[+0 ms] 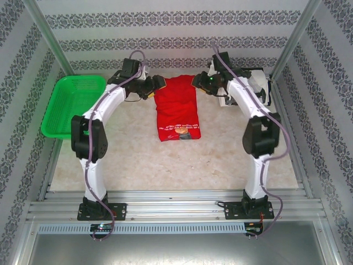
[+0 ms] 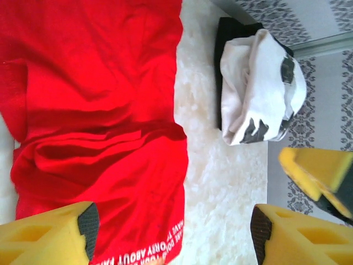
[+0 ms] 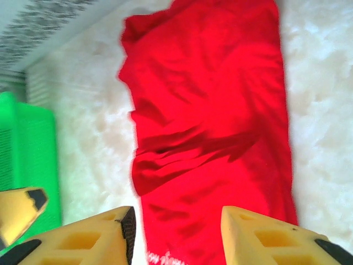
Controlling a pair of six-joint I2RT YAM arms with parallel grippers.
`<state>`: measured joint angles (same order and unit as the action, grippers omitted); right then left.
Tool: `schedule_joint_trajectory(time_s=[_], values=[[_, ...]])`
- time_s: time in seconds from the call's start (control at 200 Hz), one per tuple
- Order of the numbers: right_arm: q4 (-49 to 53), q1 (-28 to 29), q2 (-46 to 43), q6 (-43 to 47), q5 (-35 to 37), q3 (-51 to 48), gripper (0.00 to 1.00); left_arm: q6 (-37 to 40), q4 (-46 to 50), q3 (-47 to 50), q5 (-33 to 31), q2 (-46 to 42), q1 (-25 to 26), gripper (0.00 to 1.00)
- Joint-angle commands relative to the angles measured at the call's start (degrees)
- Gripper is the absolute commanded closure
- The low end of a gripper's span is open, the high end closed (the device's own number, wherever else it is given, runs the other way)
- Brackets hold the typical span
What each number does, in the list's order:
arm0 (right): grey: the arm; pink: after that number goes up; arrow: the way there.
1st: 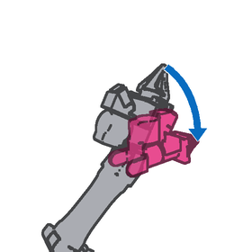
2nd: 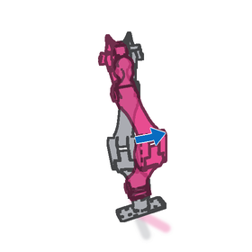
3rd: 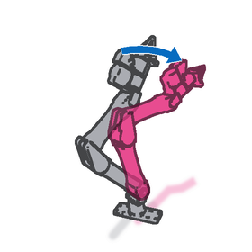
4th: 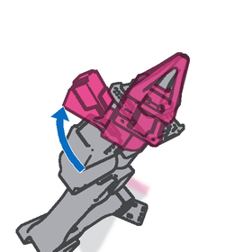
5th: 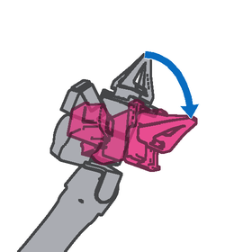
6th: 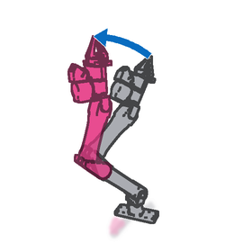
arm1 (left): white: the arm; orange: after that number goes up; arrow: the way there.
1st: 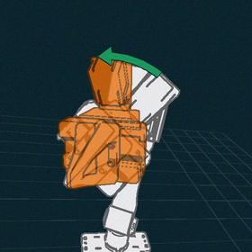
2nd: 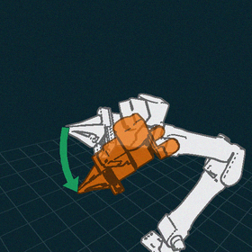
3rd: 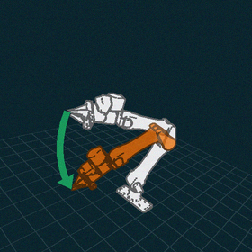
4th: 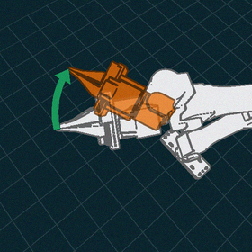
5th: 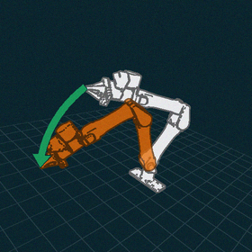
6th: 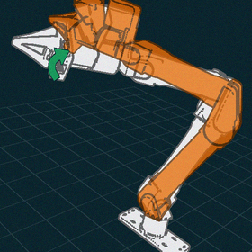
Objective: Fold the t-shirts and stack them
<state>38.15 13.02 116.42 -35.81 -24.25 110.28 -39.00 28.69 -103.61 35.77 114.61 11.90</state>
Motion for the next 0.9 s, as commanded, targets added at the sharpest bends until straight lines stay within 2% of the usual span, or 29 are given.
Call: schedule_joint_trajectory(time_s=[0.0, 0.135, 0.235, 0.31, 0.41, 0.764, 0.894], values=[[-5.5, 0.9, -5.4, -1.5, -3.3, -9.9, 0.54, 3.6, 0.9, 8.1, -0.4, -5.3, 0.2, 0.26], [-9.7, 2.3, -11.2, -3.2, -2.3, -24.2, 0.55, 4.2, -0.8, 21.5, 0.0, -11.8, 1.0, 0.27], [-13.5, 3.4, -13.9, -4.6, -2.8, -33.2, 0.55, 2.2, -5.2, 30.1, 3.2, -14.3, 1.6, 0.35], [-15.6, 3.9, -14.8, -5.2, -2.9, -37.9, 0.56, 1.4, -7.0, 34.7, 4.3, -15.1, 2.5, 0.41], [-17.5, 4.4, -15.2, -5.7, -2.8, -42.1, 0.57, -0.9, -10.4, 40.1, 4.9, -15.8, 3.3, 0.45], [-20.2, 4.5, -12.9, -5.4, -2.9, -46.6, 0.58, -8.7, -22.1, 43.5, 2.9, -11.0, 6.7, 0.56], [-20.1, 4.0, -13.4, -5.3, -2.5, -48.2, 0.59, -8.6, -19.1, 43.0, 2.3, -9.6, 7.5, 0.57]])
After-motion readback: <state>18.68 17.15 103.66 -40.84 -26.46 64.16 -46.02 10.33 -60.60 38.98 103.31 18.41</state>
